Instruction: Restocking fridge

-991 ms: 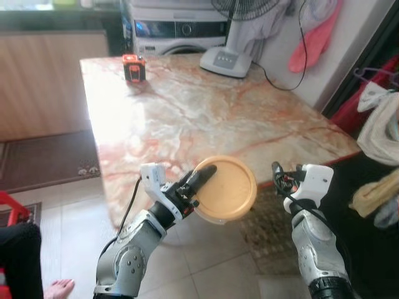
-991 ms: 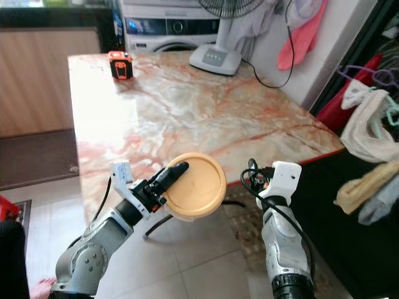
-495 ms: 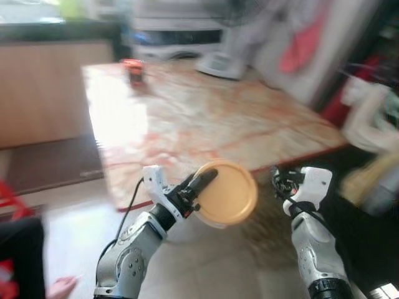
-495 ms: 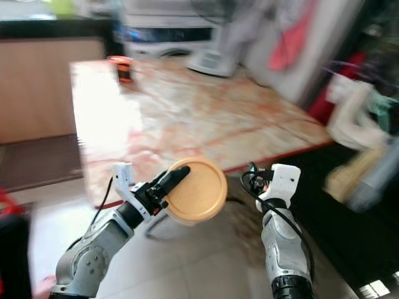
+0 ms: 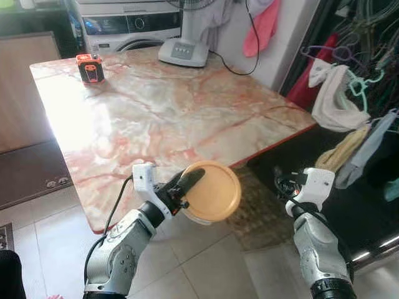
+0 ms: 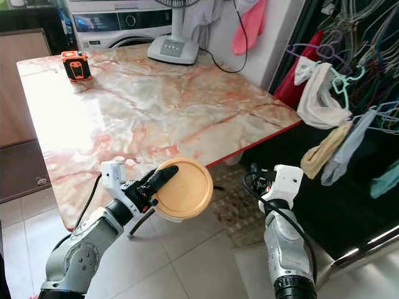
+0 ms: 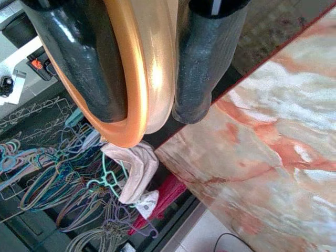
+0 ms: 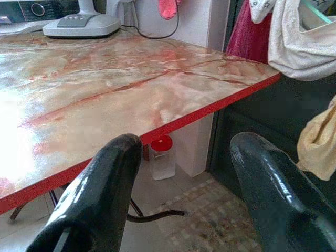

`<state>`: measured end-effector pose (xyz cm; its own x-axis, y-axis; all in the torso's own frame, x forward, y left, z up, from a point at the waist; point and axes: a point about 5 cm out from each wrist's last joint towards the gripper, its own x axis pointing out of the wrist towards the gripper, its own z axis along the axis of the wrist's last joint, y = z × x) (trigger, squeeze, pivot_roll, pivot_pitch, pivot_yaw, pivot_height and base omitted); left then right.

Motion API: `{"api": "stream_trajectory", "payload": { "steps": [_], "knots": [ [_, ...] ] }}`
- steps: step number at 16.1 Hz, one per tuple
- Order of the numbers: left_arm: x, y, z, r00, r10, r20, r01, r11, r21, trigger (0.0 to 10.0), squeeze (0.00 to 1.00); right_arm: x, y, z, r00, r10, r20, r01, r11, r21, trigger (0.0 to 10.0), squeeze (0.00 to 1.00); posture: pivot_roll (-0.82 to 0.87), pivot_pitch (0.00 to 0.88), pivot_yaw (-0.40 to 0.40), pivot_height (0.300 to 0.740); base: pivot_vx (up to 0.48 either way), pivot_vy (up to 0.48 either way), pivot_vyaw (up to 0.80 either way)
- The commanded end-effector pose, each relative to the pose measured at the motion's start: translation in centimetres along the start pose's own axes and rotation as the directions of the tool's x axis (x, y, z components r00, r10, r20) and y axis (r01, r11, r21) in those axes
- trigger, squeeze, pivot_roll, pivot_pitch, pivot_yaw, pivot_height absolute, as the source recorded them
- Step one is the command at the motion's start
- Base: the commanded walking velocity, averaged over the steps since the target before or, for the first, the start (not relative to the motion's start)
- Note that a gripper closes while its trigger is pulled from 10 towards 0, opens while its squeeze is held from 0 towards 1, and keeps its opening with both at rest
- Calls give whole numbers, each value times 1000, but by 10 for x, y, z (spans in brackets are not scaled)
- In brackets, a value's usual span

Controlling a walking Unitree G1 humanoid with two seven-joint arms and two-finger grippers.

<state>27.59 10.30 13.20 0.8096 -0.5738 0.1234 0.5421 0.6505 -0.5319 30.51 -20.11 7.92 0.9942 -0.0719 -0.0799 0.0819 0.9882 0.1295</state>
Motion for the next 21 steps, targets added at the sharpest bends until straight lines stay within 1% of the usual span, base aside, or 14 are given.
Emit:
{"api": "stream_trajectory", "payload": {
  "steps": [1, 2, 3, 10, 13, 14, 15, 16, 18, 19, 20, 21],
  "knots": [
    [4, -2, -1, 1000, 7, 7, -7, 1000, 17, 10000, 0, -2, -8, -1, 1000, -23, -3, 23, 1000, -15, 10000, 0, -46, 0, -110, 740, 0, 0, -712],
    [6, -3, -4, 1000, 8, -15, -7, 999, 46, 10000, 0, -2, -8, -1, 1000, -24, -3, 24, 1000, -17, 10000, 0, -45, 0, -110, 740, 0, -424, -712],
    [7, -4, -6, 999, 9, -32, -7, 999, 44, 10000, 0, -2, -9, -1, 1000, -24, -2, 24, 999, -20, 10000, 0, -47, 0, -109, 740, 0, -274, -712],
    [9, -5, -9, 999, -6, -40, 8, 999, 39, 10000, 0, -2, -9, -1, 1000, -22, -6, 22, 999, -34, 10000, 0, -46, 0, -110, 740, 0, 0, -709],
    [9, -7, -11, 999, -14, -47, 16, 999, 38, 10000, 0, -5, -12, -7, 999, -30, -21, 29, 998, -48, 10000, 0, -48, 0, -109, 740, 0, 0, -700],
    [9, -7, -11, 999, -14, -47, 16, 999, 38, 10000, 0, -7, -15, -11, 999, -36, -37, 34, 998, -60, 10000, 0, -54, 0, -106, 740, 0, 0, -694],
    [9, -7, -11, 999, -14, -48, 16, 999, 36, 10000, 0, -11, -23, -20, 996, -54, -78, 47, 995, -87, 10000, 0, -57, 0, -106, 740, 0, 0, -694],
    [9, -7, -11, 999, -16, -49, 18, 999, 36, 10000, 0, -15, -31, -27, 991, -82, -107, 73, 994, -87, 10000, 0, -57, 0, -106, 740, 0, 0, -688],
    [9, -7, -11, 999, -17, -50, 19, 999, 35, 10000, 0, -24, -49, -42, 977, -134, -166, 114, 986, -123, 10000, 0, -57, 0, -104, 740, 0, 0, -688],
    [9, -7, -11, 999, -17, -49, 19, 999, 35, 10000, 0, -31, -60, -51, 964, -168, -204, 140, 980, -143, 10000, 0, -57, 0, -104, 740, 0, 0, -681],
    [9, -6, -11, 999, -17, -51, 19, 999, 34, 10000, 0, -41, -70, -65, 943, -205, -262, 166, 972, -165, 10000, 0, -60, 0, -102, 740, 0, 0, -675],
    [9, -6, -12, 998, -17, -53, 18, 999, 35, 10000, 0, -52, -77, -80, 918, -227, -326, 175, 968, -181, 10000, 0, -61, 0, -100, 740, 0, 0, -681]
  ]
}}
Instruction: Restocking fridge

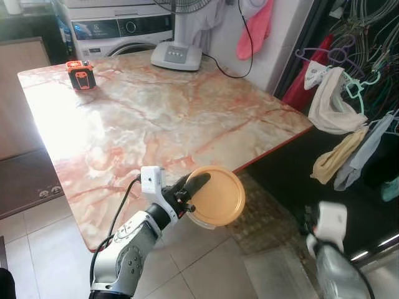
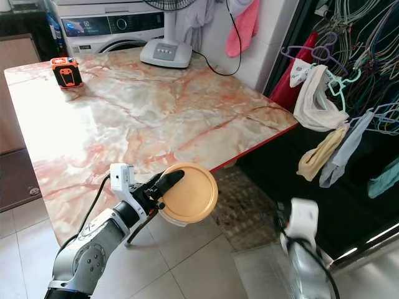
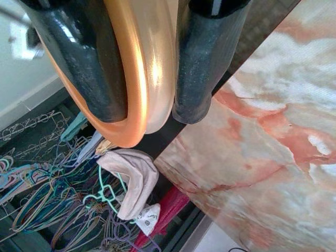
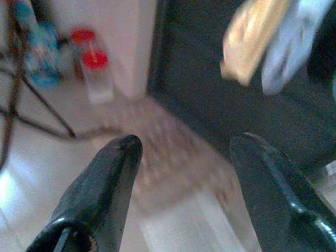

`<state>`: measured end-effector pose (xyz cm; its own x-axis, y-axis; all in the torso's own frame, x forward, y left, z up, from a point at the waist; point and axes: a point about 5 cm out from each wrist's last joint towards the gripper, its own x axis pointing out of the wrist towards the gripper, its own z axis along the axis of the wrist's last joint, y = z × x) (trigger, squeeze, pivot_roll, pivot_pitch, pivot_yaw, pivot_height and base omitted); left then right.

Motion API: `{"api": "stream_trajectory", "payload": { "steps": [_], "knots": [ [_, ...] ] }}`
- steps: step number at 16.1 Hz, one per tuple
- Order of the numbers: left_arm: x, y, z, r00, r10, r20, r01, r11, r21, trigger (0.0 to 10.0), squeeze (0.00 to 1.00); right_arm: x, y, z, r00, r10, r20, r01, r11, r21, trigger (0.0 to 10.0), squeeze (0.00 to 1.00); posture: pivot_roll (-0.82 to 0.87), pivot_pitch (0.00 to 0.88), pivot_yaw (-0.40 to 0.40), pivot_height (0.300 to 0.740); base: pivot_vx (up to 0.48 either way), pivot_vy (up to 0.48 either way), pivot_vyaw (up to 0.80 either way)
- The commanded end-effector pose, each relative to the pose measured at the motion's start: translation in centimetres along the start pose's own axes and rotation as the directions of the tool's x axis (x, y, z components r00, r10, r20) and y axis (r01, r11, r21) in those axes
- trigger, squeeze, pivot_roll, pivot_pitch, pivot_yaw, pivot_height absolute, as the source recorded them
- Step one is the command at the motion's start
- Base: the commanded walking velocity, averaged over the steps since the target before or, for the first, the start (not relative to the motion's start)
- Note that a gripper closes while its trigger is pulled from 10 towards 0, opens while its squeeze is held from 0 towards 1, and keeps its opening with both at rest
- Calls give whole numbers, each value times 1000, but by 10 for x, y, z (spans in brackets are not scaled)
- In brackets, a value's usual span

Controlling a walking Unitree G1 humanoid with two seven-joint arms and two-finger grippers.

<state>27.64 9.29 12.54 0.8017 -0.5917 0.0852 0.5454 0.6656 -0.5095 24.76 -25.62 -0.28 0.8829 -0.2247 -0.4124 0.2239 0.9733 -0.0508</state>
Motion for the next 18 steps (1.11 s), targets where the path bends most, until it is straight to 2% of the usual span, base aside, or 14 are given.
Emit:
{"api": "stream_trajectory", "payload": {
  "steps": [1, 2, 3, 4, 5, 7, 10, 12, 18],
  "knots": [
    [4, -3, -1, 1000, -23, -10, 23, 1000, 8, 10000, 0, -8, -9, -23, 996, -23, -91, 21, 1000, -22, 10000, 0, -60, 0, -99, 740, 0, 0, -675],
    [4, -4, -1, 1000, -24, -10, 24, 1000, 9, 10000, 0, -12, -8, -35, 990, -13, -142, 9, 1000, -27, 10000, 0, -60, 0, -99, 740, 0, 0, -675],
    [5, -4, 0, 1000, -26, -9, 26, 1000, 10, 10000, 0, -21, -5, -60, 968, 8, -249, -22, 998, -52, 10000, 0, -63, 0, -97, 740, 0, 0, -663],
    [5, -4, 0, 1000, -26, -9, 26, 1000, 10, 10000, 0, -24, -4, -65, 962, 10, -274, -27, 998, -59, 10000, 0, -63, 0, -97, 740, 0, 0, -656],
    [6, -4, 0, 1000, -26, -11, 26, 1000, 13, 10000, 0, -37, -3, -89, 925, 12, -379, -47, 995, -85, 10000, 0, -63, 0, -93, 740, 0, 0, -644],
    [7, -4, 0, 1000, -28, -12, 28, 999, 16, 10000, 0, -55, -4, -114, 868, -6, -497, -56, 992, -109, 10000, 0, -56, 0, -92, 740, 0, 0, -638],
    [7, -5, 1, 1000, -28, -5, 29, 999, 25, 10000, 0, -69, -3, -132, 825, 1, -565, -68, 993, -97, 10000, 0, -56, 0, -91, 740, 0, 0, -627],
    [8, -6, 2, 999, -34, -6, 35, 999, 41, 10000, 0, -81, -6, -144, 791, -3, -611, -67, 994, -92, 10000, 0, -54, 0, -89, 740, 0, -384, -628],
    [9, -7, 1, 999, -42, -15, 43, 998, 50, 10000, 0, -91, -25, -150, 754, -17, -657, -70, 992, -107, 10000, 0, -49, 0, -90, 740, 0, -54, -608]
  ]
}}
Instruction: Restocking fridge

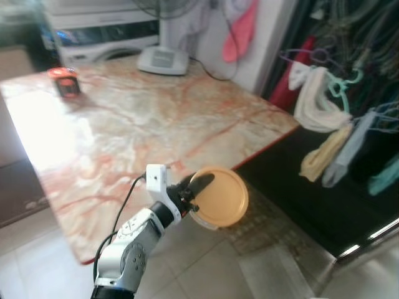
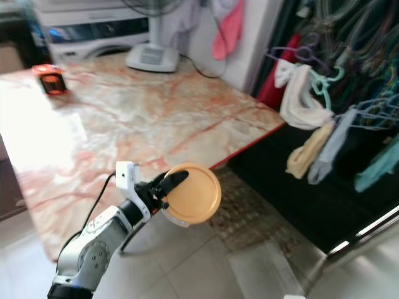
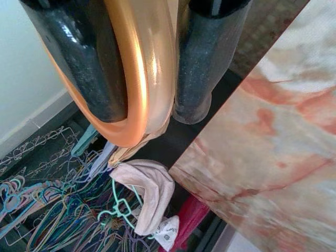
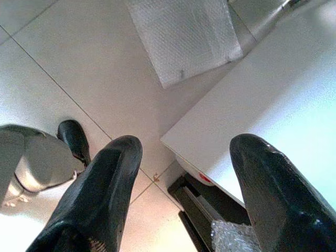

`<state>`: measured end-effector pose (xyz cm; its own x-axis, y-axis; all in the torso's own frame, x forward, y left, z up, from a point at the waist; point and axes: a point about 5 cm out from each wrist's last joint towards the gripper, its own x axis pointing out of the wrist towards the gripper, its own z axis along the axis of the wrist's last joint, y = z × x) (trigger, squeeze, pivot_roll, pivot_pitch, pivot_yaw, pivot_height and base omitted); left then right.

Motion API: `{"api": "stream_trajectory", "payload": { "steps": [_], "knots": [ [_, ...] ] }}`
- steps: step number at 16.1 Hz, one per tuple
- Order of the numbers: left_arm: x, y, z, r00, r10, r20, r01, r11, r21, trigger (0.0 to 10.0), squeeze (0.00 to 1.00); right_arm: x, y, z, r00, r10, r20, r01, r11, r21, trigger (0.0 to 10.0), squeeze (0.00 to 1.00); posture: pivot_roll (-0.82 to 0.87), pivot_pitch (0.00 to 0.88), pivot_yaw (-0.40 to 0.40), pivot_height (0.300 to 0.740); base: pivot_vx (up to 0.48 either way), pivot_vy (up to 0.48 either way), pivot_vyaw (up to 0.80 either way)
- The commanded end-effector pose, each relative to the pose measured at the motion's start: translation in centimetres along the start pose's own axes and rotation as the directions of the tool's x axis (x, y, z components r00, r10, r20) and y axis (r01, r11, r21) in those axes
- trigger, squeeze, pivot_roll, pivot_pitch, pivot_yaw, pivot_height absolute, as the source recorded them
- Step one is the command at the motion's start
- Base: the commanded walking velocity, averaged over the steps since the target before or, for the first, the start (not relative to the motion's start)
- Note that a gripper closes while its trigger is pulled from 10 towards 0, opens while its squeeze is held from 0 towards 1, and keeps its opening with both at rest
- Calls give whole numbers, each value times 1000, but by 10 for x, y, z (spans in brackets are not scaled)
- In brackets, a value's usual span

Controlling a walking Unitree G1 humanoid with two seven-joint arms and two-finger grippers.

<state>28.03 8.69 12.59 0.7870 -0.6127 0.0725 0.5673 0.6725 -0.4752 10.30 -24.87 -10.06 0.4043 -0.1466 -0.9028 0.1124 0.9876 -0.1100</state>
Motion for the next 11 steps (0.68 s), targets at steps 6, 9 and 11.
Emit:
{"api": "stream_trajectory", "payload": {
  "steps": [6, 9, 11],
  "knots": [
    [4, -4, 2, 1000, -25, 13, 24, 1000, 10, 10000, 0, -1, -5, -5, 1000, 1, -31, -1, 1000, -20, 10000, 0, -52, 0, -91, 740, 0, 0, -577],
    [5, -5, 2, 999, -32, 13, 32, 999, 8, 10000, 0, -1, -4, -4, 999, 7, -31, -8, 1000, -26, 10000, 0, -52, 0, -91, 740, 0, 0, -571],
    [5, -5, 2, 999, -37, 13, 37, 999, 8, 10000, 0, -1, -3, -4, 999, 12, -35, -13, 999, -34, 10000, 0, -53, 0, -91, 740, 0, 0, -566]
  ]
}}
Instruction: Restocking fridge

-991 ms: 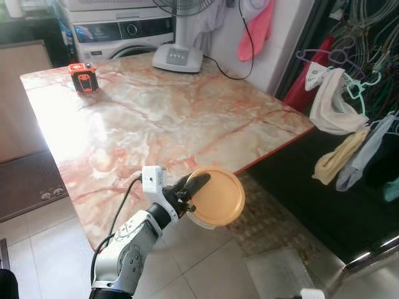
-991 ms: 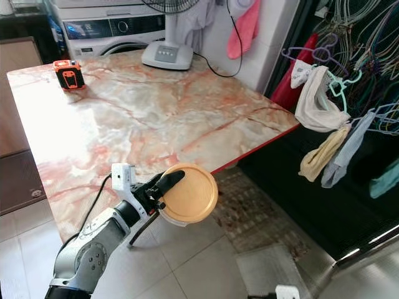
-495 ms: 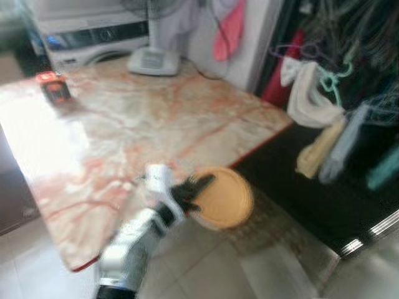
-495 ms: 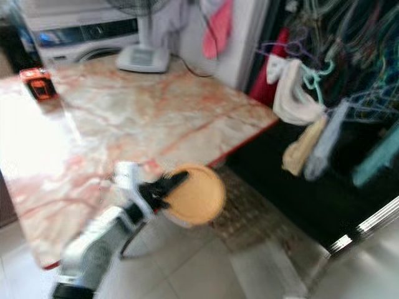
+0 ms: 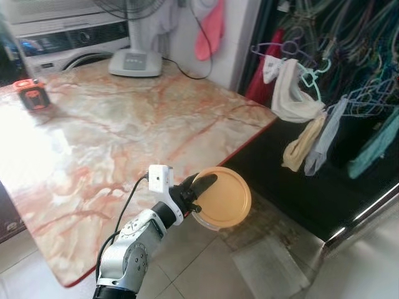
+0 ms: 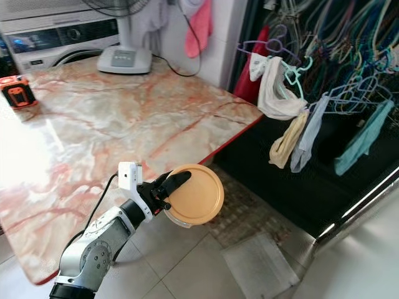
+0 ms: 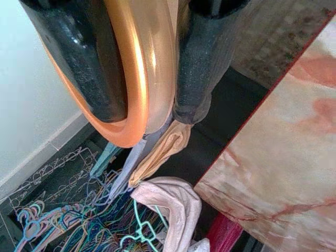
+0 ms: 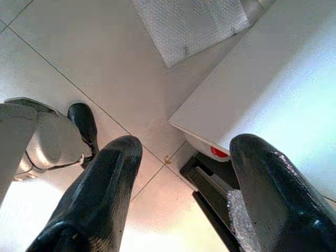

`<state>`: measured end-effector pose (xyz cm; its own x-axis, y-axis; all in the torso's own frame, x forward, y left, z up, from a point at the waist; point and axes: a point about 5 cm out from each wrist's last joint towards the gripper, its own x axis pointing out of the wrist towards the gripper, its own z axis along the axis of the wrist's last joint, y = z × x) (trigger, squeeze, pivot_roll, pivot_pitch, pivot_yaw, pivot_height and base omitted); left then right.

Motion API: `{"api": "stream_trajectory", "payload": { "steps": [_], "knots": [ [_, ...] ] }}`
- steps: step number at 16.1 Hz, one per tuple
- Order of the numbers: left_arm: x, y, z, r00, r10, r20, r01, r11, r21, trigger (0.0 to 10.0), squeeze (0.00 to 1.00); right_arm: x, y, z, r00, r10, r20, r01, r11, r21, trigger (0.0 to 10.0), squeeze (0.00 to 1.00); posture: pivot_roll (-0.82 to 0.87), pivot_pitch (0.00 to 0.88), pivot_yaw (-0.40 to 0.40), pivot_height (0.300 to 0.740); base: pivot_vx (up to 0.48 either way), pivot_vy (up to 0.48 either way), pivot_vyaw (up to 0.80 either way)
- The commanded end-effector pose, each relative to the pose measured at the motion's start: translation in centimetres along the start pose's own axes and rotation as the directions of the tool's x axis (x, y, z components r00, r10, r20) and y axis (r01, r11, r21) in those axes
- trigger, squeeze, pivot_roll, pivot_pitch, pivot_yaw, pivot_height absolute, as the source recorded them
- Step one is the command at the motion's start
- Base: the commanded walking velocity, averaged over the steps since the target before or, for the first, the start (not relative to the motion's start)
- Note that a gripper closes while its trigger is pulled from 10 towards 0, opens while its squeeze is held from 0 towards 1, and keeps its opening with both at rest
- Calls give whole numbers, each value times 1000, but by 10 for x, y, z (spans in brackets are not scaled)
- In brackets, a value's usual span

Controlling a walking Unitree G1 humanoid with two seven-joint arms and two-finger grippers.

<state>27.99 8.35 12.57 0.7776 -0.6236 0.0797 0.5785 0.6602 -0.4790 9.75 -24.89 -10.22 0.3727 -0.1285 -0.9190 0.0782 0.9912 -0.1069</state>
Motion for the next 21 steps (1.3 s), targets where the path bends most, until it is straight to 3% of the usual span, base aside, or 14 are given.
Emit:
{"api": "stream_trajectory", "payload": {
  "steps": [1, 21],
  "knots": [
    [4, -3, 4, 1000, -22, 15, 22, 1000, 14, 10000, 0, 0, -2, 2, 1000, -2, 1, 3, 1000, -6, 10000, 0, -54, 0, -90, 740, 0, 0, -563],
    [2, -5, 2, 1000, -20, 18, 19, 999, 41, 10000, 0, 0, -2, 0, 1000, 9, -19, -10, 999, -52, 10000, 0, -49, 0, -96, 740, 0, -61, -551]
  ]
}}
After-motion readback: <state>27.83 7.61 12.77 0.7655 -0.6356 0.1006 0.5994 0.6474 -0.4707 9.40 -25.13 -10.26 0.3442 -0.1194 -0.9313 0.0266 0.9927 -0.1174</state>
